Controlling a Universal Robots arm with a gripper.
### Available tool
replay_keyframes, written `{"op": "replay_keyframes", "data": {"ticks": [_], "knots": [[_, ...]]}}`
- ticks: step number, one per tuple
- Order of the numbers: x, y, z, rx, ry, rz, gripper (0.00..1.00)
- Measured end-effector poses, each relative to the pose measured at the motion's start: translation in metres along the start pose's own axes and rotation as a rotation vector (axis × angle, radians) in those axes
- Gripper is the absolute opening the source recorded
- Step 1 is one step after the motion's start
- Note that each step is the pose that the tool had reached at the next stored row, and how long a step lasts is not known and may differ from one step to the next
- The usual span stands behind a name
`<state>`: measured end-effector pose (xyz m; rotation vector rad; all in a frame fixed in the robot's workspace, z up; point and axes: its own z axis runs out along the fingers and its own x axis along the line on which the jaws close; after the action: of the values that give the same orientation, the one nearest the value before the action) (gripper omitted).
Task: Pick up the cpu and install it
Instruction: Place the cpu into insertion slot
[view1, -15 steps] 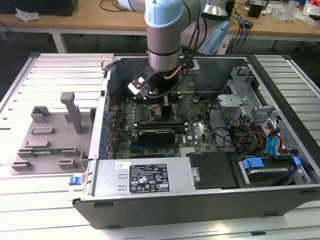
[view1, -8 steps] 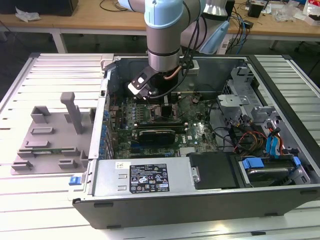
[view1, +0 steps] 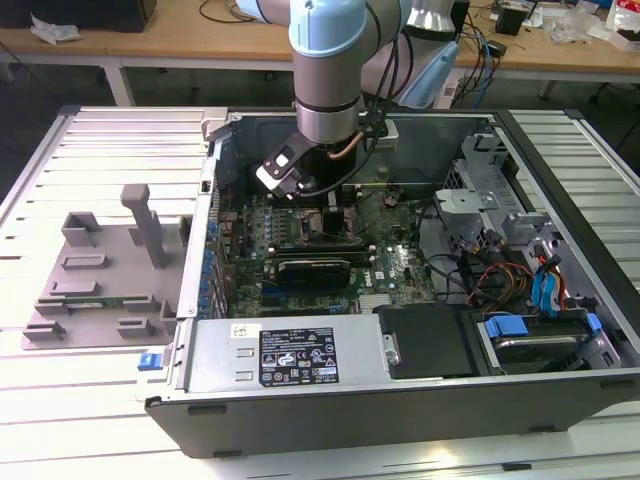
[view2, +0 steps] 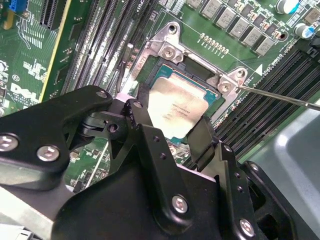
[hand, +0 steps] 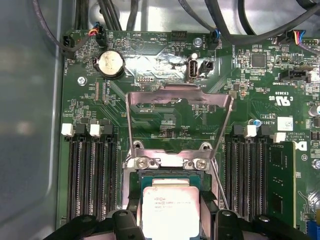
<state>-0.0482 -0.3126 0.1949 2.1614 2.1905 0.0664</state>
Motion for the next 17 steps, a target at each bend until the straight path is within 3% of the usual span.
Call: {"op": "replay_keyframes", "data": {"ticks": [5,17], "knots": [[0.0000,0.0000,0.0001,0.0003,-0.0015,0.021,0.55],[0.0000,0.0015,0.0002,0.0000,-0.0009,0.014,0.55]]}}
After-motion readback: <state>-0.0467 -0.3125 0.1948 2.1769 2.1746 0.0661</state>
